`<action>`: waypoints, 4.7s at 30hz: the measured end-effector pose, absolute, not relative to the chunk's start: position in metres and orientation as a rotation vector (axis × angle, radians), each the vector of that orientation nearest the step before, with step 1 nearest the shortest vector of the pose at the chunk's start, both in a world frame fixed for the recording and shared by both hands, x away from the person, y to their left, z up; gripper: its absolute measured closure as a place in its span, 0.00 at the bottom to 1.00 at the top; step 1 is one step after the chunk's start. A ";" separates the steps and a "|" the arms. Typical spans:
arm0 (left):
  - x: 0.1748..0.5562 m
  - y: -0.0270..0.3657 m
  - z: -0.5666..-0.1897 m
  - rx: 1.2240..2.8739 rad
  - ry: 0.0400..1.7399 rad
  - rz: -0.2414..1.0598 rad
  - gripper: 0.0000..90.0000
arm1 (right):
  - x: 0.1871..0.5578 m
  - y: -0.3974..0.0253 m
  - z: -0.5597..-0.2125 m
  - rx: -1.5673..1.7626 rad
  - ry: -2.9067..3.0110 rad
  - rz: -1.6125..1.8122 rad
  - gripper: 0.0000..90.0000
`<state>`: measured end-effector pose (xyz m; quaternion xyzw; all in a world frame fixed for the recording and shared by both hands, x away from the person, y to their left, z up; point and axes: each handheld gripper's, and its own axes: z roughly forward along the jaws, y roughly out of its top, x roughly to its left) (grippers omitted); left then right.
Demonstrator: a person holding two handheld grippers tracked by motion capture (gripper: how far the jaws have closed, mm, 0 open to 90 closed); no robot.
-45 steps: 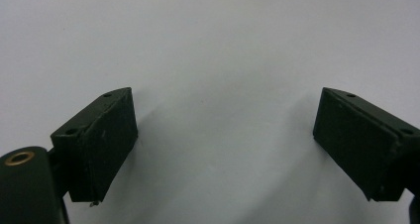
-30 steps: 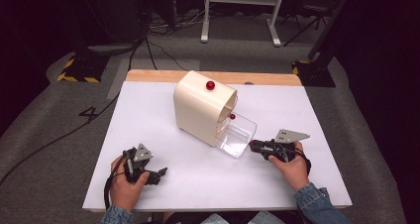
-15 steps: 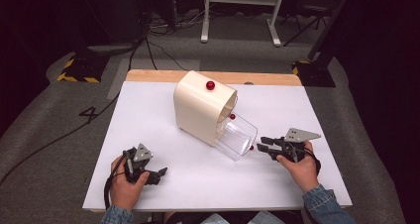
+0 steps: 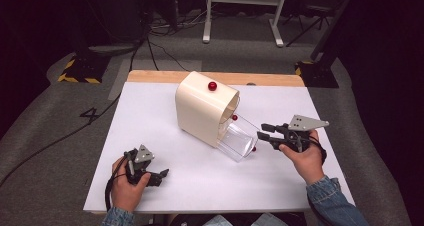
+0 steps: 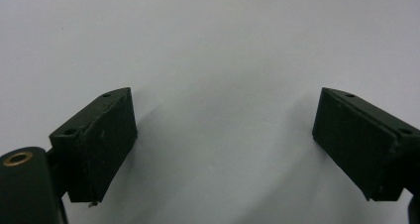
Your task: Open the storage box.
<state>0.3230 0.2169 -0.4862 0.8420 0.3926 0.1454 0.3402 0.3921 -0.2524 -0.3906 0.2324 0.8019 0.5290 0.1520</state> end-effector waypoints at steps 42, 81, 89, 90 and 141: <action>0.322 0.217 -0.486 2.192 1.021 0.388 0.11 | 0.432 -0.186 -0.399 0.567 2.271 1.578 0.83; 0.322 0.216 -0.486 2.190 1.023 0.388 0.11 | 0.400 -0.243 -0.401 0.620 2.322 1.546 0.80; 0.322 0.217 -0.486 2.192 1.022 0.388 0.11 | 0.395 -0.255 -0.401 0.624 2.324 1.529 0.69; 0.322 0.217 -0.486 2.192 1.021 0.389 0.11 | 0.394 -0.258 -0.400 0.628 2.320 1.532 0.68; 0.323 0.217 -0.486 2.188 1.026 0.378 0.11 | 0.357 -0.396 -0.463 1.055 2.405 1.120 0.43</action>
